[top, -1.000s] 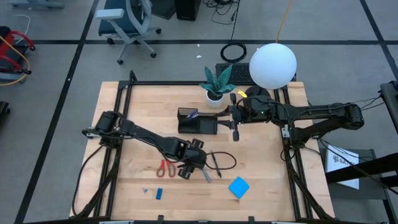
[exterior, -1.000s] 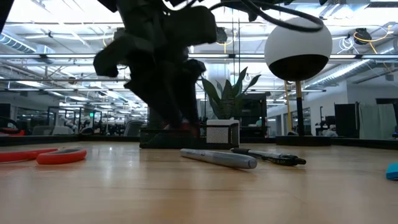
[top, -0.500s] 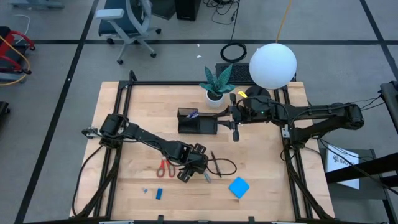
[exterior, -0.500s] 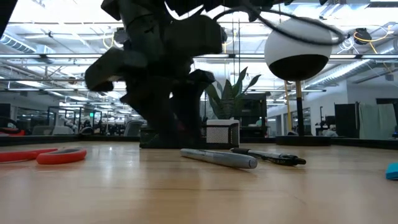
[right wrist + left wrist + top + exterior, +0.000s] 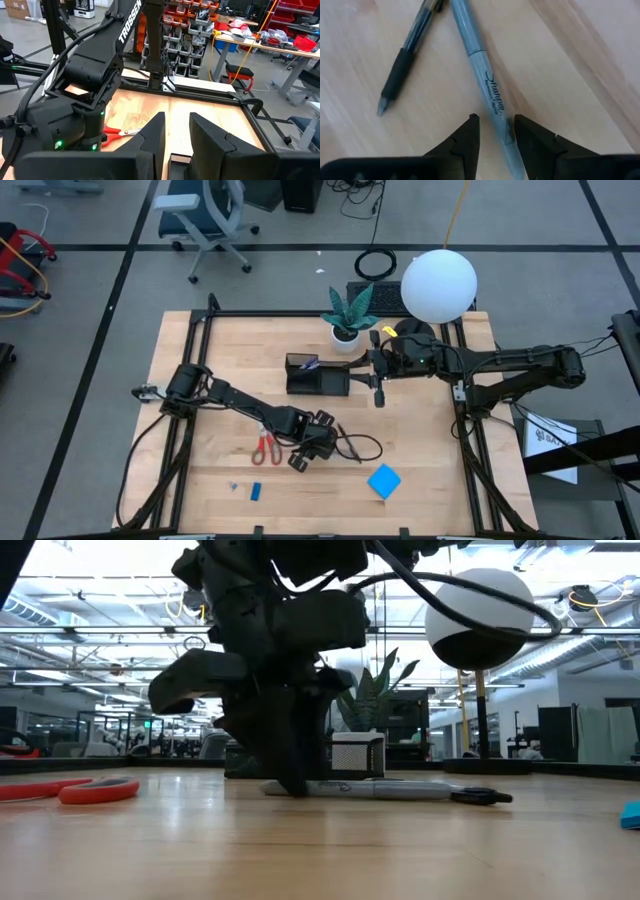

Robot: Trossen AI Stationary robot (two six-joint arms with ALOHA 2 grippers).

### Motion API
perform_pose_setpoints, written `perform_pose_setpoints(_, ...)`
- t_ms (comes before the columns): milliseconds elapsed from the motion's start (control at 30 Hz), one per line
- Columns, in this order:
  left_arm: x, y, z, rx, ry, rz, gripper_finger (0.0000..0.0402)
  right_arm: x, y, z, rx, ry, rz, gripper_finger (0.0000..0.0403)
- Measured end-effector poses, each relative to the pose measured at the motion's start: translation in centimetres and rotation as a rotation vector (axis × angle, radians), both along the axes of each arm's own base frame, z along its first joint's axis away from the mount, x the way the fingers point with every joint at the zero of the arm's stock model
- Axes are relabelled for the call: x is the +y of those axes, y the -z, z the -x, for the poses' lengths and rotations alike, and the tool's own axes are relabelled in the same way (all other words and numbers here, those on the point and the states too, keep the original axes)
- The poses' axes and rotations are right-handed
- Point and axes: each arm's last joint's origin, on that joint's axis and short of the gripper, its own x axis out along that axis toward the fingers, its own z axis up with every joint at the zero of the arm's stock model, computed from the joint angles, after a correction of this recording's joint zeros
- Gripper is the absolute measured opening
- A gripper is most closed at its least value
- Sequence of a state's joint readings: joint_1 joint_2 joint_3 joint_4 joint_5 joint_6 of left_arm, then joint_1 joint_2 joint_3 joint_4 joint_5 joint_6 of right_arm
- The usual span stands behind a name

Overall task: Pick and place office supplies into organizer
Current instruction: Put the gray marker in the black desk organizer

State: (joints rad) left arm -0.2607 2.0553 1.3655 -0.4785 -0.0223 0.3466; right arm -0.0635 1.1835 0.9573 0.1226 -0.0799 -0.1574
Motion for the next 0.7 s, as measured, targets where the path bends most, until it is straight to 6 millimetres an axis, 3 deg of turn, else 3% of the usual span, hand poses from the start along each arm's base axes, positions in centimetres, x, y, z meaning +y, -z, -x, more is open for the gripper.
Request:
perform_pose_setpoints(533, 1.03, 0.25, -0.30, 0.026, -0.098, 0.083, 0.0130, 0.00, 0.00, 0.00, 0.000, 0.000, 0.000, 0.0078)
perform_pose_setpoints(700, 0.96, 0.28, -0.27, 0.035, -0.096, 0.100, 0.0075, 0.00, 0.00, 0.00, 0.000, 0.000, 0.001, 0.0078)
